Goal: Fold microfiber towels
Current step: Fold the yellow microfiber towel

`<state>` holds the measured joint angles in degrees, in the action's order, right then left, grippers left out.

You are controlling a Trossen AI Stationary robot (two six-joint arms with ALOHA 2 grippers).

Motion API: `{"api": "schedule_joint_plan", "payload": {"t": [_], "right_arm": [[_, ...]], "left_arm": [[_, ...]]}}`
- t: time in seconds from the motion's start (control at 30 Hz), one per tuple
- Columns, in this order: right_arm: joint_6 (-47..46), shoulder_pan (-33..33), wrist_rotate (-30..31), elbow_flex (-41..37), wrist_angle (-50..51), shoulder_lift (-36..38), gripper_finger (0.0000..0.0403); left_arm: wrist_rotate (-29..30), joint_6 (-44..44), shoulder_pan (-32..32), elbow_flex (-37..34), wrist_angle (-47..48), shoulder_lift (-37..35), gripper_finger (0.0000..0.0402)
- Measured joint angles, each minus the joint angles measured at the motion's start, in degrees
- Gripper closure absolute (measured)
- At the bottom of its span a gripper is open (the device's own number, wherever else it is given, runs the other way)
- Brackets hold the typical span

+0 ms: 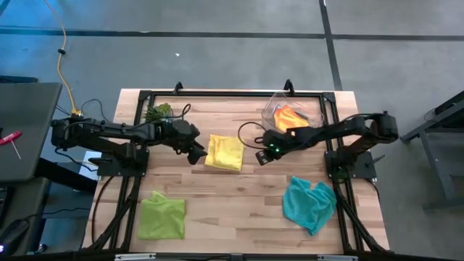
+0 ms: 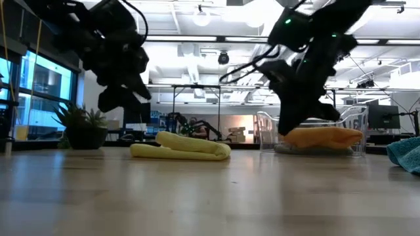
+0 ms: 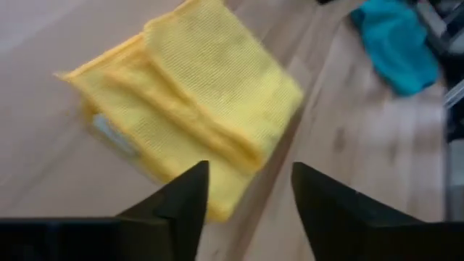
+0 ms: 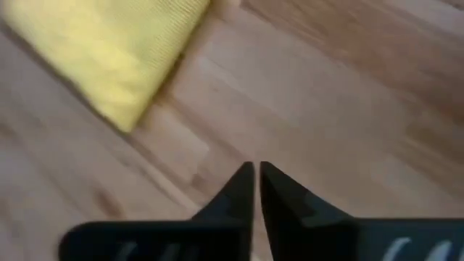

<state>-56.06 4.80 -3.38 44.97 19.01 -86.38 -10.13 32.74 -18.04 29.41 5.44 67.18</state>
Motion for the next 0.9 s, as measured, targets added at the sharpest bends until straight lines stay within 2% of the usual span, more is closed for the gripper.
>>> {"api": "schedule_joint_plan", "payload": {"t": [0.13, 0.27, 0.47, 0.63, 0.9], "right_arm": [[-5.39, -0.52, 1.43, -5.48, -7.52, 4.51, 0.0379], [-6.27, -0.46, 2.85, -7.62, -10.02, 6.40, 0.0399], [-2.77, -0.48, 3.64, -7.65, -11.18, 5.96, 0.0393], [-0.45, -0.48, 3.81, -7.65, -12.11, 5.90, 0.0401], [1.19, -0.48, 3.77, -7.65, -13.03, 5.87, 0.0402]], "left_arm": [[2.46, 3.66, 1.00, 2.77, 0.43, 3.37, 0.0163], [3.30, 5.90, 0.41, 8.54, 4.50, 9.15, 0.0142], [5.72, 10.79, 0.37, 15.37, 11.79, 18.25, 0.0141], [6.49, 17.10, 0.31, 17.42, 12.13, 23.62, 0.0140], [6.29, 21.33, 0.92, 19.23, 11.02, 25.39, 0.0139]]}}
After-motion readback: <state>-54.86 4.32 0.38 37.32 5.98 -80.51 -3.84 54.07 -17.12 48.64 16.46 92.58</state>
